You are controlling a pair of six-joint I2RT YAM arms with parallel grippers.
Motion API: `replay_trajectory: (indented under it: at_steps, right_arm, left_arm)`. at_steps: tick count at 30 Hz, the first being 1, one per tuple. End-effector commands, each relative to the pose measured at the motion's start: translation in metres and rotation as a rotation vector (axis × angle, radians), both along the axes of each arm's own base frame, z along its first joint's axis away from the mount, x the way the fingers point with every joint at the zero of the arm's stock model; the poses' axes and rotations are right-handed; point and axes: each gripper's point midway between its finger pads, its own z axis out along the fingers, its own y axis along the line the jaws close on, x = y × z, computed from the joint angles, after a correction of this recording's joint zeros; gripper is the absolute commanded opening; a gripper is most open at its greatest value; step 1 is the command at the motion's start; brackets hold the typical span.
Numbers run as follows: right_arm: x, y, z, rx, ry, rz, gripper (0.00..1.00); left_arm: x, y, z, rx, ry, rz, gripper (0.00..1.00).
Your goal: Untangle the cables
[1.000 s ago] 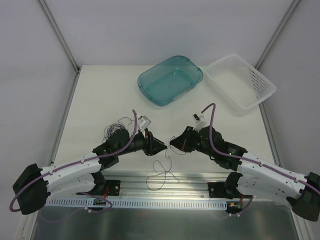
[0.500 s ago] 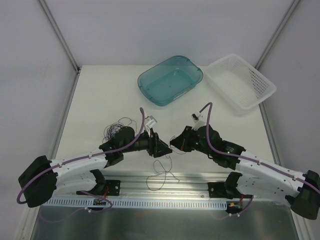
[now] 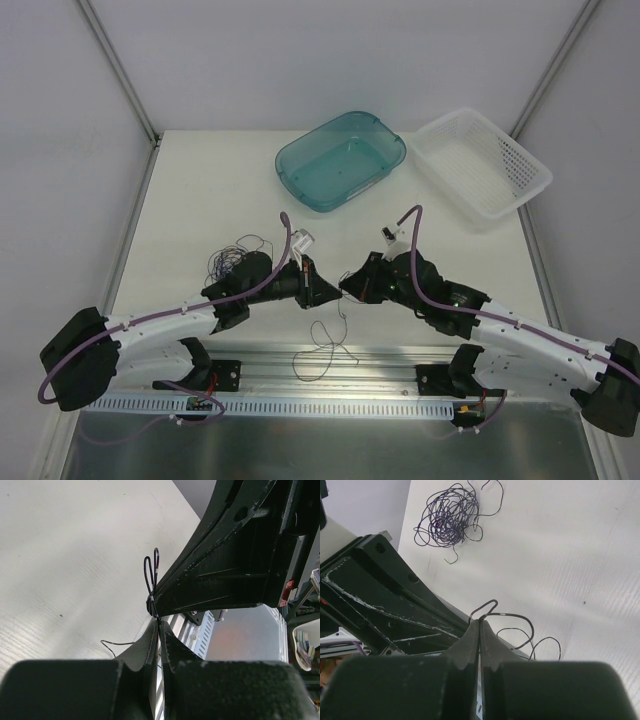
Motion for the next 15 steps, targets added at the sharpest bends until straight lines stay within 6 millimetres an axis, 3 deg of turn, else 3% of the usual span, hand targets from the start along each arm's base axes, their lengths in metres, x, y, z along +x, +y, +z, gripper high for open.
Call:
replay_trajectory:
  at_steps: [1,7,15]
  right_arm:
    - [0.004,0.003,0.021,0.015,-0.045,-0.002,0.01]
    - [-0.002,-0.008,0.022,-0.05,-0.069,0.036,0.01]
    - [-0.01,-0.002,0.03,-0.049,-0.06,0.104,0.02]
  left_arm:
    - [0.003,-0.006,0.032,-0.083,-0.067,0.006,0.0]
    - [0.009,0.008,0.027,-0.055,-0.097,0.076,0.0]
    - [0.014,0.016,0.024,-0.03,-0.109,0.125,0.0]
